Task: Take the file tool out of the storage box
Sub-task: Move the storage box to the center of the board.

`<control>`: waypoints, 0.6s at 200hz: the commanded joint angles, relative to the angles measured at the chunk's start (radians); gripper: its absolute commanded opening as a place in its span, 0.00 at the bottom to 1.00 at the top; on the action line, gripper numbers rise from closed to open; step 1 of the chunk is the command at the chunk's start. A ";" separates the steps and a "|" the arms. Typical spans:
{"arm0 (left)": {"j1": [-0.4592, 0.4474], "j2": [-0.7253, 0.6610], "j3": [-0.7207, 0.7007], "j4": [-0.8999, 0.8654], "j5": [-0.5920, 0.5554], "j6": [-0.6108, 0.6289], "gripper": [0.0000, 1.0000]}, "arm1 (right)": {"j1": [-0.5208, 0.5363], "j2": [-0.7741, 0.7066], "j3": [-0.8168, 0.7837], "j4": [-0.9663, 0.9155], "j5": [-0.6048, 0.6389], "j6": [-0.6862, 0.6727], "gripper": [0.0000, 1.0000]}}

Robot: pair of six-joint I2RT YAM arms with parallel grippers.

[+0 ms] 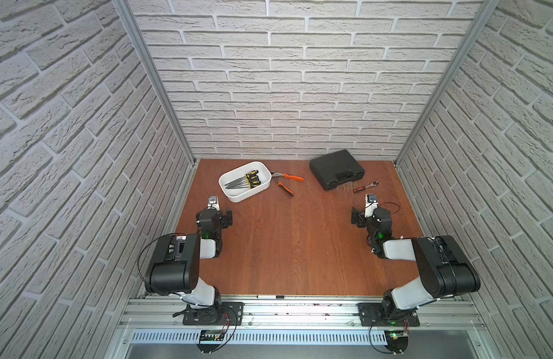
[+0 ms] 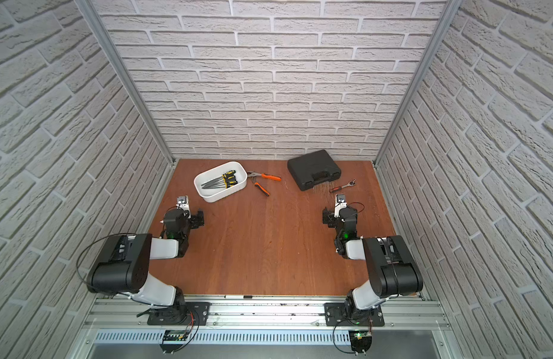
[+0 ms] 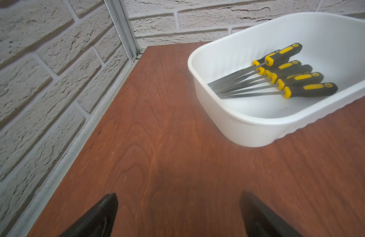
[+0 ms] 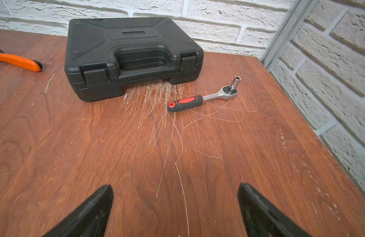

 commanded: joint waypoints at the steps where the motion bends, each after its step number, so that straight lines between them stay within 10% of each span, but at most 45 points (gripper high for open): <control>1: 0.008 0.005 0.015 0.040 0.013 0.006 0.98 | -0.006 -0.019 0.013 0.014 -0.007 0.009 0.99; 99: 0.017 0.003 0.017 0.034 0.031 0.001 0.99 | -0.008 -0.030 0.013 0.018 0.003 0.012 0.99; 120: 0.021 -0.071 0.108 -0.187 -0.005 -0.018 0.99 | -0.008 -0.119 0.187 -0.364 0.072 0.039 0.99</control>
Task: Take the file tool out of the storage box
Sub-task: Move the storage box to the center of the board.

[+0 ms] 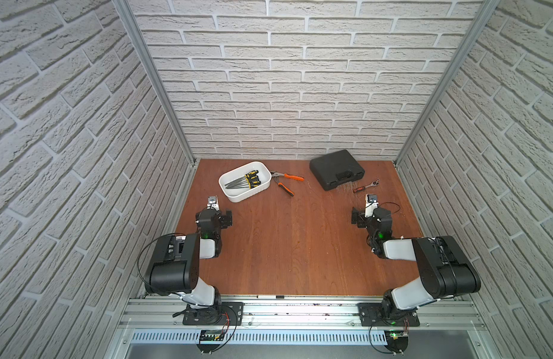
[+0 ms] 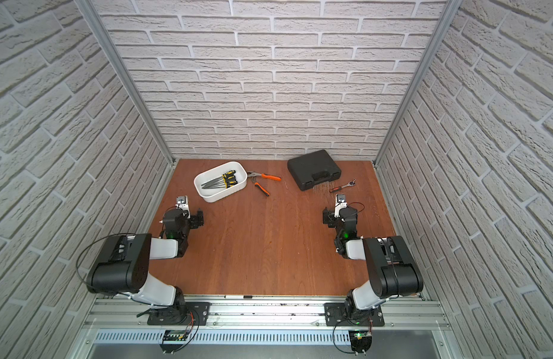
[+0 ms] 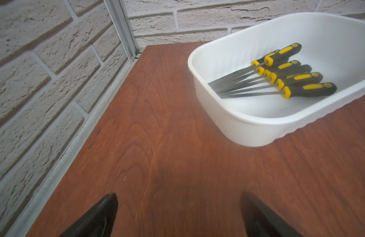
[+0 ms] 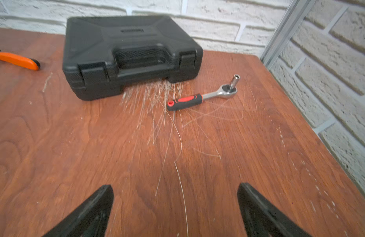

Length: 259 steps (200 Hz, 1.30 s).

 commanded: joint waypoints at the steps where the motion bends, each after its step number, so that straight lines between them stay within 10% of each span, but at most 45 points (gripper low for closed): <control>1: 0.010 -0.075 0.114 -0.187 -0.025 -0.017 0.99 | -0.006 -0.102 0.174 -0.312 0.064 0.036 0.99; 59: 0.027 -0.052 0.665 -0.874 0.059 0.018 0.99 | 0.007 -0.175 0.524 -0.793 0.059 0.105 0.99; 118: 0.030 0.425 1.372 -1.480 0.307 0.129 0.99 | 0.029 -0.223 0.538 -0.907 0.034 0.177 0.99; 191: 0.035 0.642 1.603 -1.581 0.295 0.060 0.98 | 0.034 -0.243 0.499 -0.943 0.005 0.185 1.00; 259: 0.046 0.597 1.482 -1.528 0.338 -0.050 0.82 | 0.038 -0.214 0.533 -0.959 -0.028 0.201 0.98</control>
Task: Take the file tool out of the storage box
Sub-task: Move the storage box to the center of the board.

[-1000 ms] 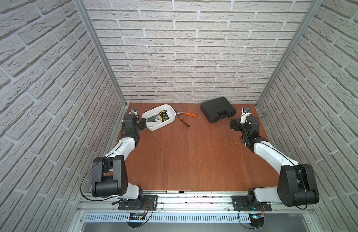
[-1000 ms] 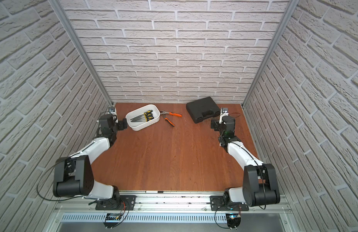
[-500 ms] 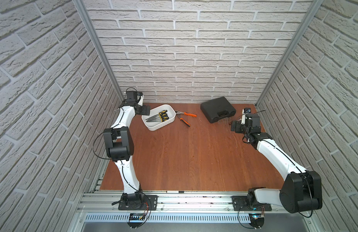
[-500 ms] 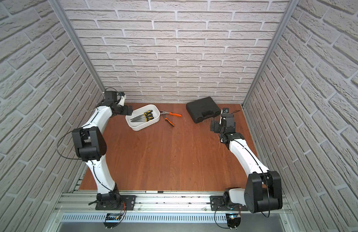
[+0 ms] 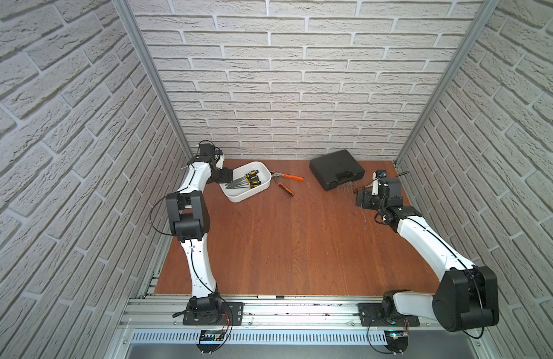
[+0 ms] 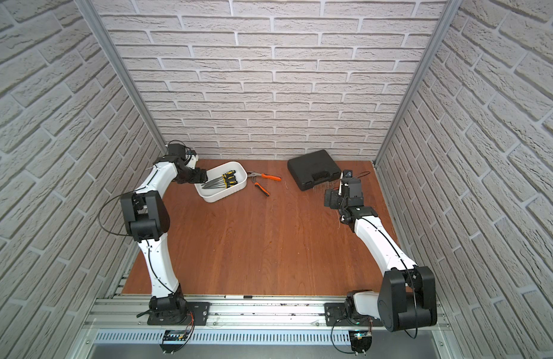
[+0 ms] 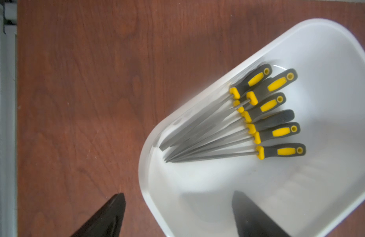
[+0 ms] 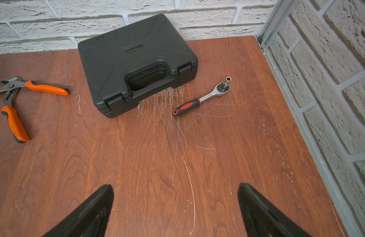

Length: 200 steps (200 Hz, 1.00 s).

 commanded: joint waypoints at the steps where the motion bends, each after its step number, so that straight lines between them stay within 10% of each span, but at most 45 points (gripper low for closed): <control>1: 0.010 -0.043 -0.050 0.011 0.037 -0.058 0.82 | 0.010 0.003 0.019 0.009 -0.019 0.017 0.98; 200: -0.026 -0.269 -0.436 0.058 0.006 -0.175 0.16 | 0.038 0.018 0.007 0.021 -0.053 0.034 0.97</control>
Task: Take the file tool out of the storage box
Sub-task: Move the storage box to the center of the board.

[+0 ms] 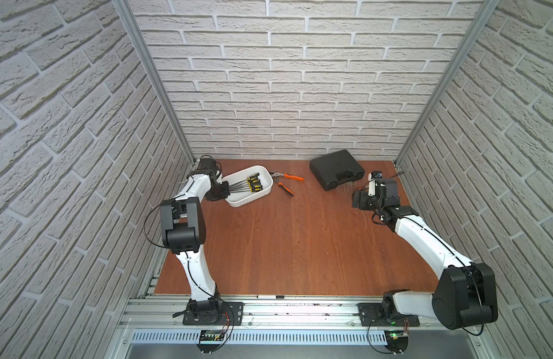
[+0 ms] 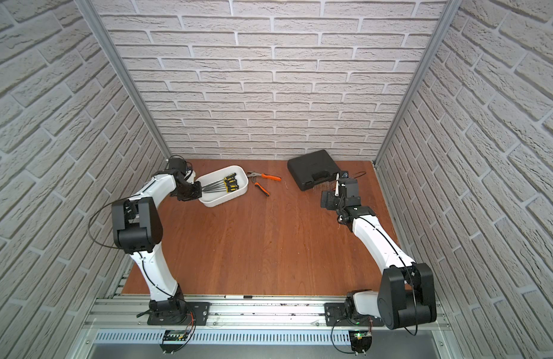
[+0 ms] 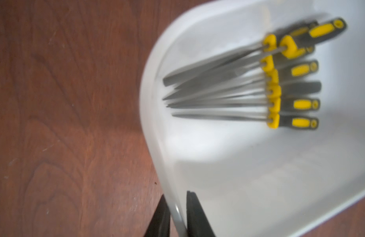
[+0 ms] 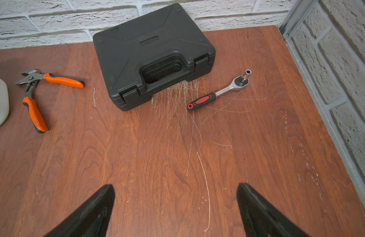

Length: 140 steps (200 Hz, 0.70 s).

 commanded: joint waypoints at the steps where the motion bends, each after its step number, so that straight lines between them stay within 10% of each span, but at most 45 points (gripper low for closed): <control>1: -0.016 -0.059 -0.054 -0.005 -0.001 0.028 0.16 | 0.012 0.001 0.006 0.026 -0.005 0.012 0.97; 140: -0.176 -0.121 -0.090 -0.096 0.113 0.369 0.00 | 0.048 0.004 0.005 0.024 -0.051 0.026 0.97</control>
